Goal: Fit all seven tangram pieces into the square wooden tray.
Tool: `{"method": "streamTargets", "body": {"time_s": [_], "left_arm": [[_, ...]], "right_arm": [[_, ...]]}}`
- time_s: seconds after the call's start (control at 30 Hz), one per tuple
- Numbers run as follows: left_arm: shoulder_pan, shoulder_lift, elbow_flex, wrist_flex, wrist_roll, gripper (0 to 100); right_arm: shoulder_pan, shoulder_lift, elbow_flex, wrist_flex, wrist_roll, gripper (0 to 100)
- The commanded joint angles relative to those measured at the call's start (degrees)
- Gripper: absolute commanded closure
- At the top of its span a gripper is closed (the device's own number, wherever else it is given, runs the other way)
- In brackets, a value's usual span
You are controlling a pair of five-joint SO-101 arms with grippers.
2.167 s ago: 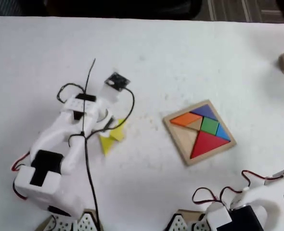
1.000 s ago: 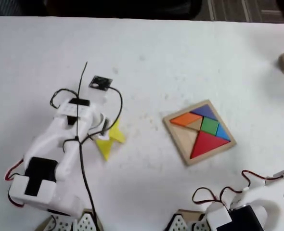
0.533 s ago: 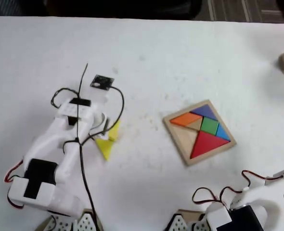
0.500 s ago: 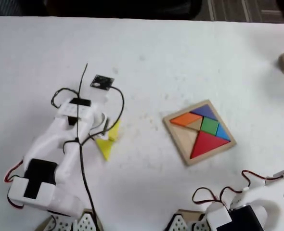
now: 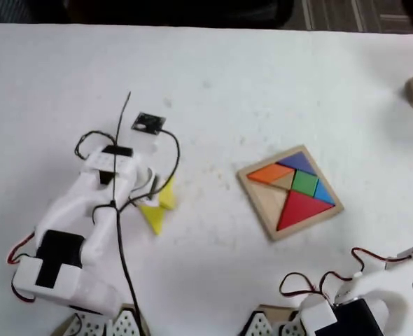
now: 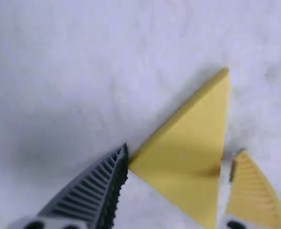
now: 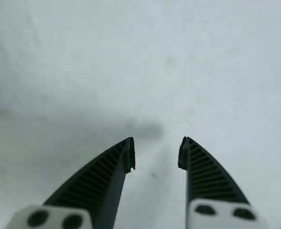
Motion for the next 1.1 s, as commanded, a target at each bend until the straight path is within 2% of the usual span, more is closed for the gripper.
{"method": "streamTargets", "body": {"time_s": [0.0,0.13,0.23,0.47,0.87,1.07], "left_arm": [[0.8,-3.6,2.1,-2.5,3.4,55],[1.6,-7.5,7.1,-6.3,3.0,54],[2.2,-8.6,8.0,-6.2,2.2,55],[2.2,-4.4,4.2,-4.0,1.8,71],[1.9,-1.6,1.6,-0.9,2.2,72],[-0.1,-1.6,1.8,0.2,2.2,81]], "right_arm": [[0.7,-1.9,-0.2,-0.6,0.6,83.7],[0.7,-1.9,-0.2,-0.6,0.6,83.7],[0.7,-2.3,0.9,-0.9,0.6,83.7],[1.8,-2.4,1.5,-0.9,0.6,83.7],[3.4,-2.4,1.2,-2.2,0.7,83.7],[3.4,-2.4,1.2,-2.2,0.7,83.7]]}}
